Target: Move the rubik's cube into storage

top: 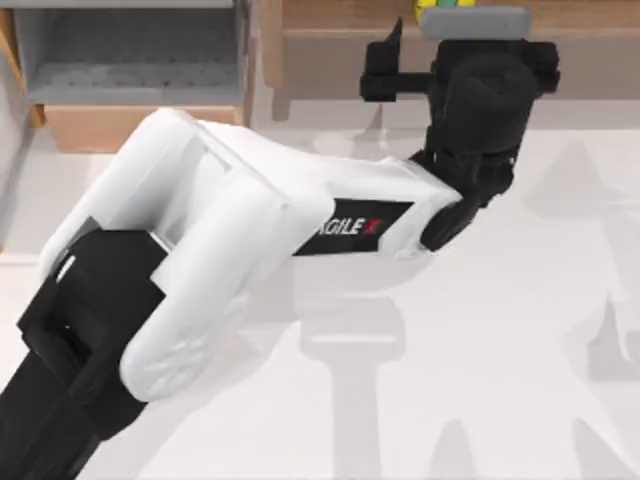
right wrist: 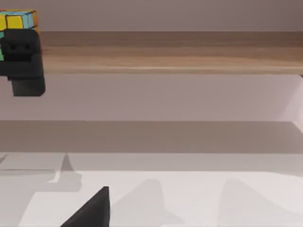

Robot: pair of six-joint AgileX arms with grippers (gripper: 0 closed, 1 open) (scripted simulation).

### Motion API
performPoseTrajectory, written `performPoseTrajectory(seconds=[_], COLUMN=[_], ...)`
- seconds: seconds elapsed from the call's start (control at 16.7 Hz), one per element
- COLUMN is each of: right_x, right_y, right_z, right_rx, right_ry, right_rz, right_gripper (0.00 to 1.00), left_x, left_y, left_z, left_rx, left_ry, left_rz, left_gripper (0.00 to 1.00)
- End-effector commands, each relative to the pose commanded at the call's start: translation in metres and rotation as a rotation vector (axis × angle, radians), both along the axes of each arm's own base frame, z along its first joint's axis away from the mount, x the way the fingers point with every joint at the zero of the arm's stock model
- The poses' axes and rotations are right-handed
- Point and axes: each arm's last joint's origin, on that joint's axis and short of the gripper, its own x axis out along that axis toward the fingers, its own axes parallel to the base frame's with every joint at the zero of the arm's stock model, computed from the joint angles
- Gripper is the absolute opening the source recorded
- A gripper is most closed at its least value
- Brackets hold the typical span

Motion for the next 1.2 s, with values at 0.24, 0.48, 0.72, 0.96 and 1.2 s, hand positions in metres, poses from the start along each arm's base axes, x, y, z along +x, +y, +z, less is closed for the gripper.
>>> performPoseTrajectory(seconds=[0.24,0.48,0.72,0.96,1.2], right_x=[0.000,0.000,0.000,0.000,0.000], right_y=[0.000,0.000,0.000,0.000,0.000], right_z=[0.000,0.000,0.000,0.000,0.000], right_rx=[0.000,0.000,0.000,0.000,0.000], right_ry=[0.000,0.000,0.000,0.000,0.000], right_rz=[0.000,0.000,0.000,0.000,0.000], right_gripper=[1.00,1.00,1.00,1.00,1.00], left_x=[0.002,0.019,0.047,0.059,0.059], left_y=[-0.004,-0.009,-0.005,-0.003,-0.003], left_z=[0.000,0.005,0.009,0.001,0.001], left_rx=[-0.005,-0.003,-0.006,-0.004,-0.004], left_ry=[-0.004,-0.009,-0.014,-0.004,-0.004], left_rz=[-0.003,-0.003,-0.001,-0.002,-0.002], left_gripper=[1.00,1.00,1.00,1.00,0.92])
